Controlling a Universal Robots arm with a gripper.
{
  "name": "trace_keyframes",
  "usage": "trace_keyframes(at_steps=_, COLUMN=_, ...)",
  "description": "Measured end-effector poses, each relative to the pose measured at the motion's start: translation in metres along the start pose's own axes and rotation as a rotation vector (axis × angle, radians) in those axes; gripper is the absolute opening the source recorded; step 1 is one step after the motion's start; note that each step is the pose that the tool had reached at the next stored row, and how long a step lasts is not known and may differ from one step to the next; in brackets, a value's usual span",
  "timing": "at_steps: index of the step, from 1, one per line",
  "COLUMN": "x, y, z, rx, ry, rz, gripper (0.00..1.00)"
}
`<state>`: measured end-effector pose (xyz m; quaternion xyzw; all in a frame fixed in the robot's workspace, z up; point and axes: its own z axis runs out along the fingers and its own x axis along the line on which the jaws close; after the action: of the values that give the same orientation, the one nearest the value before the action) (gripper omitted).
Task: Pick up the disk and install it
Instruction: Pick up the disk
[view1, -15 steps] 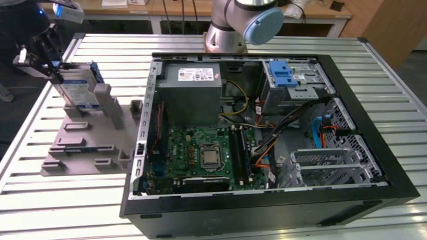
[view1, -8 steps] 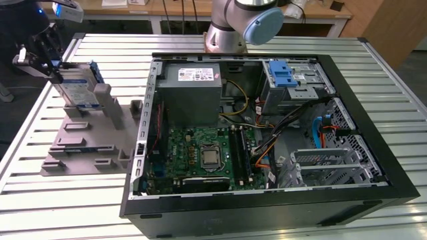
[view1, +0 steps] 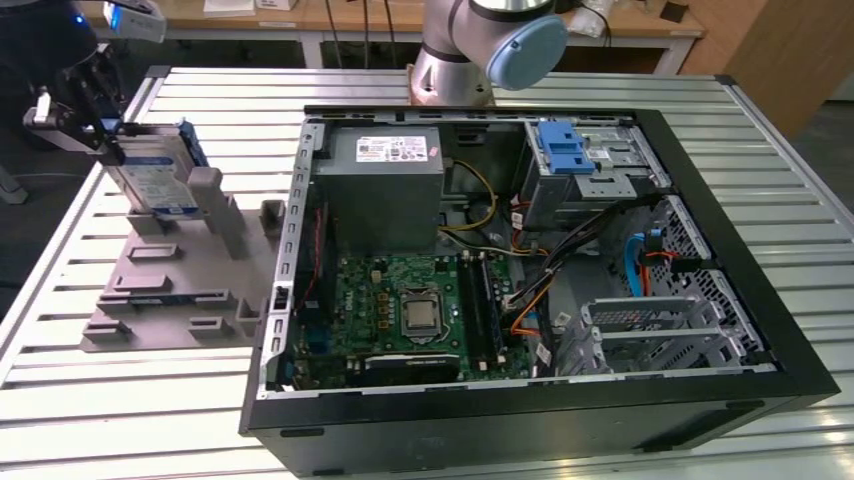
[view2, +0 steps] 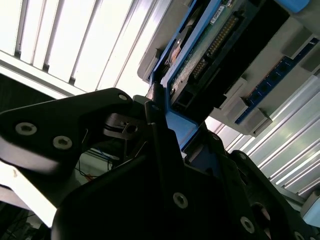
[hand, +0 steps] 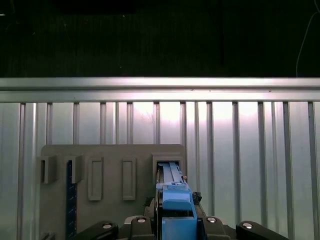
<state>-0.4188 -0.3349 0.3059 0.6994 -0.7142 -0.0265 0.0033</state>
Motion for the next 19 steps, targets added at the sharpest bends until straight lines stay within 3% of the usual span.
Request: trace_keyframes(at_steps=19, x=-0.0002, y=0.0002, z=-0.0054, rx=0.0, ry=0.0, rz=0.0, gripper=0.36)
